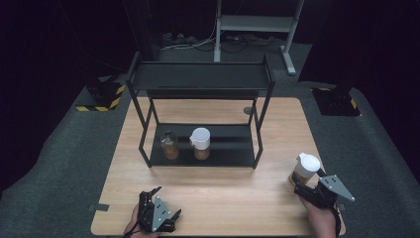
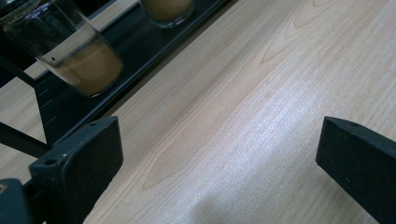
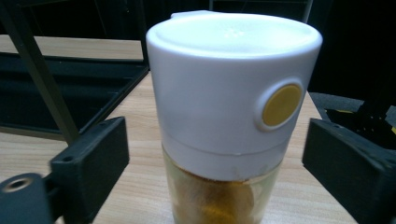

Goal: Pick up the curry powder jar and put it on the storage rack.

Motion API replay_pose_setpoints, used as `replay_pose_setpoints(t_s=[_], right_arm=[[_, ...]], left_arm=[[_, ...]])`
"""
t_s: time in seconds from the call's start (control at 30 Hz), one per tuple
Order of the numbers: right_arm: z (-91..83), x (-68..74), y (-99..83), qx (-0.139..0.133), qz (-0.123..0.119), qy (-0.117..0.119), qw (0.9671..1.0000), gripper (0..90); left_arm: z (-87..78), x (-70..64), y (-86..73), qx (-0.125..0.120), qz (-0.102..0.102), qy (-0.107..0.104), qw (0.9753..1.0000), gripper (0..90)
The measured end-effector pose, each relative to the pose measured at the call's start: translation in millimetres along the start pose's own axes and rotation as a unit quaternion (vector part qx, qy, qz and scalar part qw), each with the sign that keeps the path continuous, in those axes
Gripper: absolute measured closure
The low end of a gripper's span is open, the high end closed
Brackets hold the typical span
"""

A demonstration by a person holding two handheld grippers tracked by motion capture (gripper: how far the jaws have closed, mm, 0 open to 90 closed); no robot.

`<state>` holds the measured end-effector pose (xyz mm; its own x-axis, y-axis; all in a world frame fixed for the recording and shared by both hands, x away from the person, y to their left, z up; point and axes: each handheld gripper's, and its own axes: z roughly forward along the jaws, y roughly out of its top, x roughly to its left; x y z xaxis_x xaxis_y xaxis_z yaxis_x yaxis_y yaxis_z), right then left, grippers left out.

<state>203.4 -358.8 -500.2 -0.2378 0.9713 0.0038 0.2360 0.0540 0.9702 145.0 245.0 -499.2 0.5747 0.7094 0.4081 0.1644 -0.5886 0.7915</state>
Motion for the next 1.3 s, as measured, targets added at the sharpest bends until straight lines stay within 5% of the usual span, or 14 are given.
replay_pose_setpoints(t_s=[0.47,1.3], right_arm=[[8.1,-9.1,-4.9,-0.007,-0.003,0.011,0.9999,29.8],[9.2,-9.7,-5.1,-0.009,-0.005,0.011,0.9999,30.3]], left_arm=[[-0.4,0.6,-0.4,-0.001,0.0,-0.001,1.0,1.0],[-0.8,1.3,-1.3,-0.004,-0.001,-0.003,1.0,1.0]])
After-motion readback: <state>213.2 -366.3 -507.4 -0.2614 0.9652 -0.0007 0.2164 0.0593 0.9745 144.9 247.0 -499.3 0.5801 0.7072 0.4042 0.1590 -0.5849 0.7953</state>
